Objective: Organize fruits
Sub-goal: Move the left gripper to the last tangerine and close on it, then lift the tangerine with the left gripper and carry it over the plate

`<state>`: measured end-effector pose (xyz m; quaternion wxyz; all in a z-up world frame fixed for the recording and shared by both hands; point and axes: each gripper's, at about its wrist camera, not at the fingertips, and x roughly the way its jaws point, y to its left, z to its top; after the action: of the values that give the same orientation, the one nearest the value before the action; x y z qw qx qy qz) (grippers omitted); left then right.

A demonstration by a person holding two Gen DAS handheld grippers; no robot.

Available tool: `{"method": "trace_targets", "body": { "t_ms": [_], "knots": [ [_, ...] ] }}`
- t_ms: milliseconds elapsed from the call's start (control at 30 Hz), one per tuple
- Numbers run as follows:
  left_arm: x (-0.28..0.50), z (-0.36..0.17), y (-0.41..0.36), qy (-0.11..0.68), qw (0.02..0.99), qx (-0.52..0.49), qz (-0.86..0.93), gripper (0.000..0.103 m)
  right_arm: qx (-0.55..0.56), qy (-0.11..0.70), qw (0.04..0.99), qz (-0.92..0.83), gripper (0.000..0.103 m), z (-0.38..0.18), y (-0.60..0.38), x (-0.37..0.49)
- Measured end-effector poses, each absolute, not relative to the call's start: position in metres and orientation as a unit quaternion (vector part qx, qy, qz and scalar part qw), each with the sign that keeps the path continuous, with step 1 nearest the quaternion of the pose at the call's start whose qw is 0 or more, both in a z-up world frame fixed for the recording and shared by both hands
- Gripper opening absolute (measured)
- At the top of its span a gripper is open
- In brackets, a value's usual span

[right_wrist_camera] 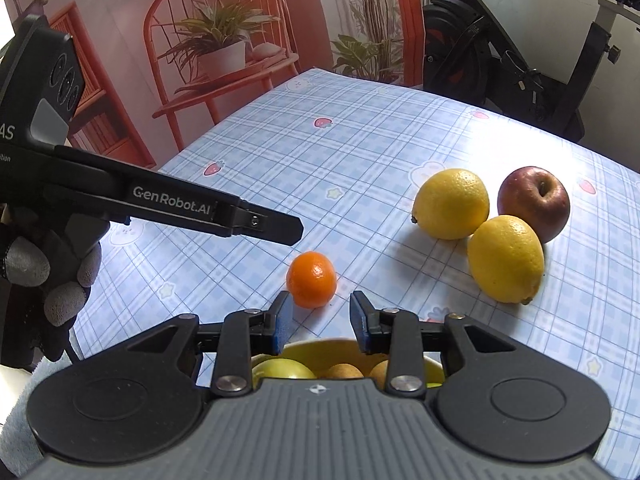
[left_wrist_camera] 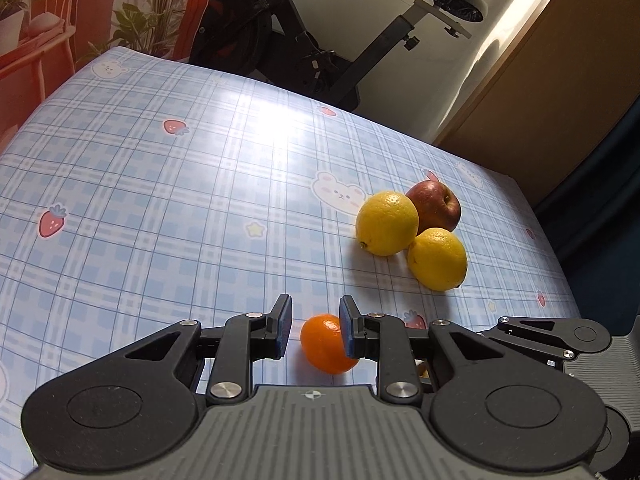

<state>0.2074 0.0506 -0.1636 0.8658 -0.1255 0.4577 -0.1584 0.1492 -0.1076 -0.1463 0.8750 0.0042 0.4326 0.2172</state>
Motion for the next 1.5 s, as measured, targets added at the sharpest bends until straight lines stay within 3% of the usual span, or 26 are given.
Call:
{"method": "trace_targets", "body": {
  "t_ms": [900, 1500],
  "knots": [
    [0.219, -0.190, 0.047, 0.477, 0.847, -0.159, -0.171, 0.031, 0.011, 0.468, 0.857, 0.216, 0.036, -0.170, -0.094, 0.179],
    [0.203, -0.168, 0.039, 0.461, 0.857, -0.130, -0.191, 0.028, 0.015, 0.445, 0.870, 0.214, 0.034, -0.155, -0.099, 0.158]
  ]
}}
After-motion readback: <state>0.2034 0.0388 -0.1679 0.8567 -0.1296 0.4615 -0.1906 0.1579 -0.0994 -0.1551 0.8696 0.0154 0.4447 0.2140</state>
